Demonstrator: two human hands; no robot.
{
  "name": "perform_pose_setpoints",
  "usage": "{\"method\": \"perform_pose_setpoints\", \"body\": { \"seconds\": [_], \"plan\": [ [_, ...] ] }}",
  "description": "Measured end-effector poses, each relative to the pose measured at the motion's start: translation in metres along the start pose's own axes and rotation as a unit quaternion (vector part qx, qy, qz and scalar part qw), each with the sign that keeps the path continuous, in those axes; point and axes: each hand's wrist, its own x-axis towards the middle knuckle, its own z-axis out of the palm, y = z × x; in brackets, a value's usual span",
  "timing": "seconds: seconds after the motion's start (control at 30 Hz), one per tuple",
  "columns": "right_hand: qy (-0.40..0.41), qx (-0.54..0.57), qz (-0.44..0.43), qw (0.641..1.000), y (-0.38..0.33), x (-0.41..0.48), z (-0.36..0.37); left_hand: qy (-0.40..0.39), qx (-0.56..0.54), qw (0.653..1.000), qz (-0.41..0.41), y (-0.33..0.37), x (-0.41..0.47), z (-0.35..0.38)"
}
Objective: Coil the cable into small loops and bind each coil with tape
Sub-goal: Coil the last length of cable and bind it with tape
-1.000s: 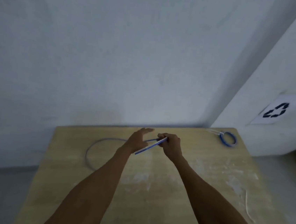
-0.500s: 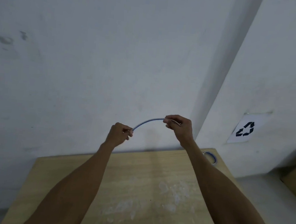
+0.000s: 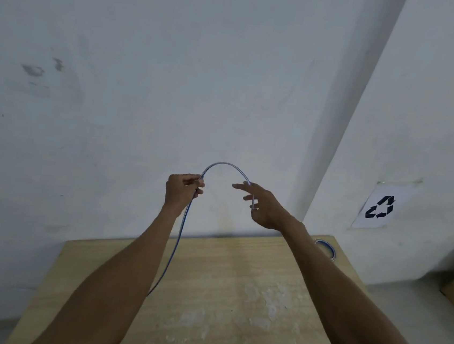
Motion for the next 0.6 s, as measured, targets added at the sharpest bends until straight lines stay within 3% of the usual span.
{"method": "perform_pose_setpoints", "body": {
  "seconds": [0.1, 0.23, 0.43, 0.6],
  "plan": [
    [0.062, -0.008, -0.027, 0.998, -0.006, -0.001, 0.002, -0.011, 0.005, 1.0, 0.008, 0.003, -0.005, -0.002],
    [0.126, -0.219, -0.096, 0.963, -0.018, 0.0, -0.004, -0.02, 0.028, 0.999, 0.009, 0.002, -0.012, -0.003],
    [0.128, -0.101, -0.184, 0.969, -0.03, 0.0, -0.009, -0.054, 0.07, 0.996, 0.01, -0.007, -0.023, -0.007],
    [0.105, -0.135, -0.201, 0.964, -0.041, -0.005, -0.011, -0.084, 0.082, 0.993, 0.019, -0.005, -0.035, 0.0]
  ]
}}
